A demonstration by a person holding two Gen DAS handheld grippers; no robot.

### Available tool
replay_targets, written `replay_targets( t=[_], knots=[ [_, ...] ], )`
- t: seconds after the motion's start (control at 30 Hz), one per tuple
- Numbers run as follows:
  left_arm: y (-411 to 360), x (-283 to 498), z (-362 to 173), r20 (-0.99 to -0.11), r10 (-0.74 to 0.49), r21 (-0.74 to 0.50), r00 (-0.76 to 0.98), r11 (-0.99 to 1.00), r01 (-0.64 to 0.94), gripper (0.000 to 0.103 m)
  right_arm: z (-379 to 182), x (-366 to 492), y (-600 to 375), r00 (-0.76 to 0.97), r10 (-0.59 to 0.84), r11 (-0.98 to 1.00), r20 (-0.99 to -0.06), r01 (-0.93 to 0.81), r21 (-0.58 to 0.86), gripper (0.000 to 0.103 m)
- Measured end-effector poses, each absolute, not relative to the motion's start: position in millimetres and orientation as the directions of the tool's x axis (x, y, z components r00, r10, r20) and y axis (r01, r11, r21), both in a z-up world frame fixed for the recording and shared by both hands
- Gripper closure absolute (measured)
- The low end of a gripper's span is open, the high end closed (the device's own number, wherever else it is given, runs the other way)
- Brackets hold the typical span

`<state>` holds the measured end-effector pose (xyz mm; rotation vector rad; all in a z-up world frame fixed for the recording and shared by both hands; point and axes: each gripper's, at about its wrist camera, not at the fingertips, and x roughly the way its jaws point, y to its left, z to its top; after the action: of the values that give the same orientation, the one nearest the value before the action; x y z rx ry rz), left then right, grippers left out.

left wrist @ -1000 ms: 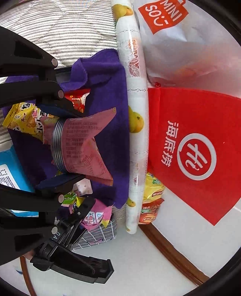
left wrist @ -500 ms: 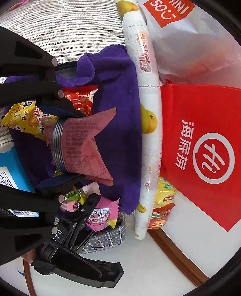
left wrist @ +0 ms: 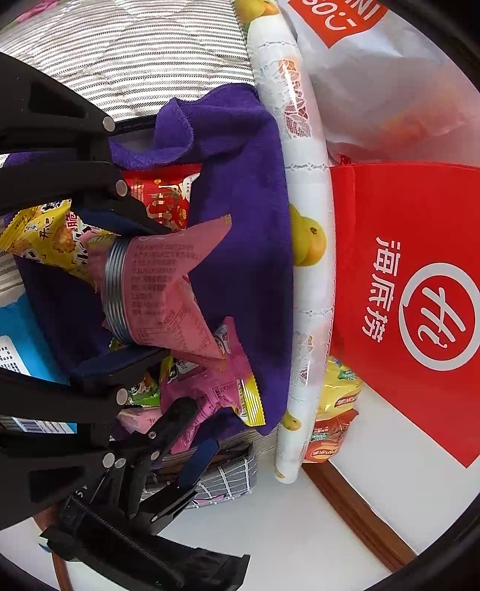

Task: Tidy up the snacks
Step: 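Carry the pink cup with the left tool while the right tool drops the pink bag on the towel, then lower the pink paper cup onto the towel and open the left tool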

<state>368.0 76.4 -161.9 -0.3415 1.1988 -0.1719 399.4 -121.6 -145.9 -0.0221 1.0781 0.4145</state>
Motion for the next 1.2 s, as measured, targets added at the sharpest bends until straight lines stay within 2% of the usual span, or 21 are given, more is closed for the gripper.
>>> replay_targets(
  t=[0.33, 0.87, 1.1, 1.2],
  knots=[
    [65.7, 372.5, -171.5, -0.889, -0.323, -0.348, 0.324, 0.937, -0.02, 0.049, -113.7, 379.3, -146.6, 0.499, 0.339, 0.937, -0.797, -0.251, 0.242, 0.021],
    [67.5, 374.0, -174.8, -0.906, -0.295, -0.32, 0.303, 0.947, -0.036, 0.047, -112.1, 336.5, -150.1, 0.51, 0.29, 0.953, -0.81, -0.23, 0.197, 0.021],
    [64.6, 373.3, -174.7, -0.902, -0.319, -0.342, 0.29, 0.939, -0.033, 0.041, -113.3, 328.2, -148.1, 0.504, 0.289, 0.953, -0.814, -0.228, 0.198, 0.021],
    [63.9, 372.2, -171.2, -0.893, -0.343, -0.367, 0.293, 0.93, -0.031, 0.033, -113.3, 326.3, -148.7, 0.501, 0.288, 0.954, -0.816, -0.226, 0.198, 0.021]
  ],
)
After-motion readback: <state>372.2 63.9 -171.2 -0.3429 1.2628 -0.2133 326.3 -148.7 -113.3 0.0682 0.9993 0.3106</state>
